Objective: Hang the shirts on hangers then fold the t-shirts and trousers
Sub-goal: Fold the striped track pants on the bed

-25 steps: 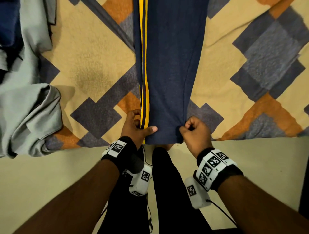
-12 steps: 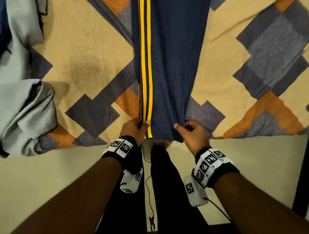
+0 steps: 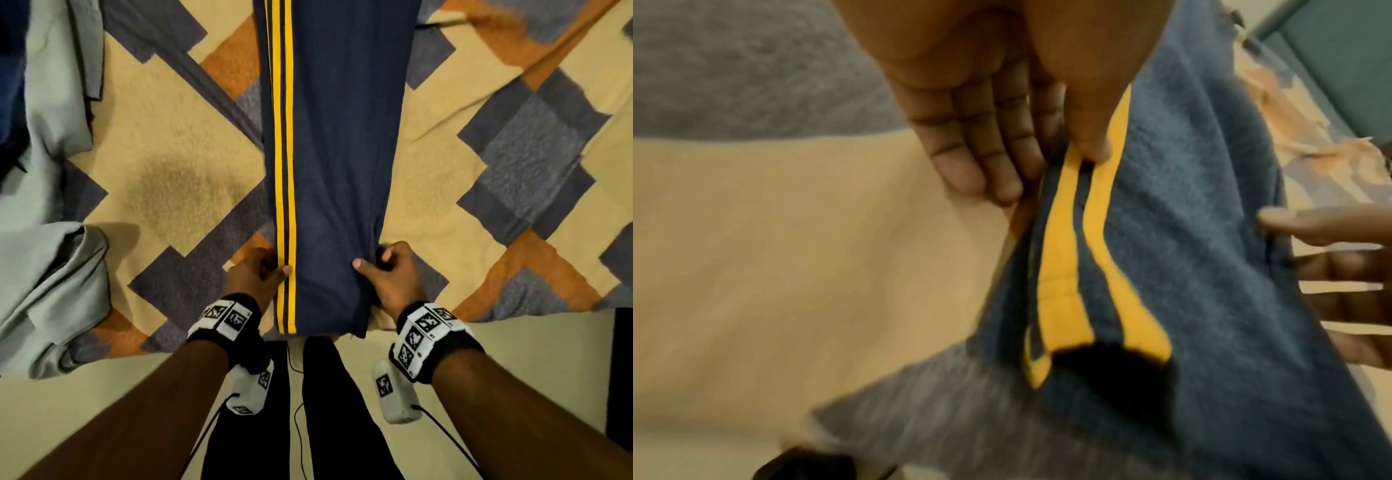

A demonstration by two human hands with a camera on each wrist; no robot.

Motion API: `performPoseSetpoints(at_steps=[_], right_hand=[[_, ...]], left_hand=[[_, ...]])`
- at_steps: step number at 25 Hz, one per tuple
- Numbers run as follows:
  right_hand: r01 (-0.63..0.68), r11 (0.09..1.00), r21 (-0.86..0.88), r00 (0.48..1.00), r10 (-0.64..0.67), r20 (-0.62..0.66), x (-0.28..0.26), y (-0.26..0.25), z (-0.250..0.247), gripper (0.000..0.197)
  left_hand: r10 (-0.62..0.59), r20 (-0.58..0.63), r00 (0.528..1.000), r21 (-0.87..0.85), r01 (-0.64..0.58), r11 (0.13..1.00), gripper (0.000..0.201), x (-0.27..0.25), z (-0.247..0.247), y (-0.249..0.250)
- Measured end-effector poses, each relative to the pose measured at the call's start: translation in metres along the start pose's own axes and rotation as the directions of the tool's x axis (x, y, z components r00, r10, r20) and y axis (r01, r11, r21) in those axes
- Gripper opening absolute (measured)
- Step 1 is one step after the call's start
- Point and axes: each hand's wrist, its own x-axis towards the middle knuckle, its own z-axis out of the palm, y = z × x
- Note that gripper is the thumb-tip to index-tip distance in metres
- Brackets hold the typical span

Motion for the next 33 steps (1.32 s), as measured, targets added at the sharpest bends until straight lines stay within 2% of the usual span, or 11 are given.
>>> performPoseSetpoints(at_steps=[3, 6, 12, 16, 20, 22, 24, 26, 28, 31, 33], right_hand=[[0.021, 0.998, 0.062, 0.977, -0.007, -0.213, 0.026, -0.037, 0.004, 0.032], [0.116, 0.993, 0.032, 0.962, -0.105, -0.250, 0.061, -0.073, 0.013, 0.026], [0.079, 0.979, -0.189, 0.942, -0.135, -0.306, 0.091, -0.085, -0.003, 0.014], [0.146, 0.968, -0.203, 0.976, -0.174, -0.131, 0.093, -0.095, 0.014, 0.025], [0.075, 0.983, -0.166, 0.968, -0.112, -0.226, 0.106, -0.095, -0.004, 0.012], [0.129, 0.984, -0.126, 0.964, -0.154, -0.217, 0.102, -0.089, -0.021, 0.014], [0.162, 0.986, -0.031, 0.980, -0.165, -0.108, 0.094, -0.083, -0.024, 0.019], [0.105, 0.993, 0.060, 0.994, -0.104, -0.014, 0.086, -0.079, -0.016, 0.020], [0.083, 0.995, 0.058, 0.997, -0.082, -0.013, 0.086, -0.079, -0.010, 0.029], [0.161, 0.983, -0.086, 0.982, -0.169, -0.088, 0.081, -0.079, -0.008, 0.018], [0.202, 0.978, -0.046, 0.964, -0.207, -0.169, 0.076, -0.074, -0.008, 0.017]], left_hand=[[0.065, -0.133, 0.989, -0.210, -0.092, 0.973, 0.044, 0.015, -0.012, 0.033], [0.080, -0.099, 0.992, -0.357, -0.110, 0.928, 0.063, 0.037, -0.023, 0.068], [-0.008, 0.027, 1.000, -0.084, 0.010, 0.996, 0.033, 0.077, -0.041, 0.058], [-0.058, -0.032, 0.998, -0.169, 0.052, 0.984, 0.030, 0.076, -0.039, 0.070], [-0.131, -0.133, 0.982, -0.259, 0.093, 0.961, 0.018, 0.077, -0.034, 0.081], [-0.144, -0.133, 0.981, -0.270, 0.104, 0.957, 0.012, 0.076, -0.036, 0.077], [-0.149, -0.123, 0.981, -0.275, 0.111, 0.955, 0.011, 0.075, -0.036, 0.077], [-0.136, -0.078, 0.988, -0.255, 0.112, 0.960, 0.011, 0.072, -0.035, 0.075], [-0.108, -0.016, 0.994, -0.216, 0.102, 0.971, 0.016, 0.066, -0.032, 0.074], [-0.071, -0.003, 0.997, -0.265, 0.068, 0.962, 0.026, 0.054, -0.026, 0.067], [-0.079, -0.021, 0.997, -0.324, 0.068, 0.944, 0.029, 0.051, -0.023, 0.062]])
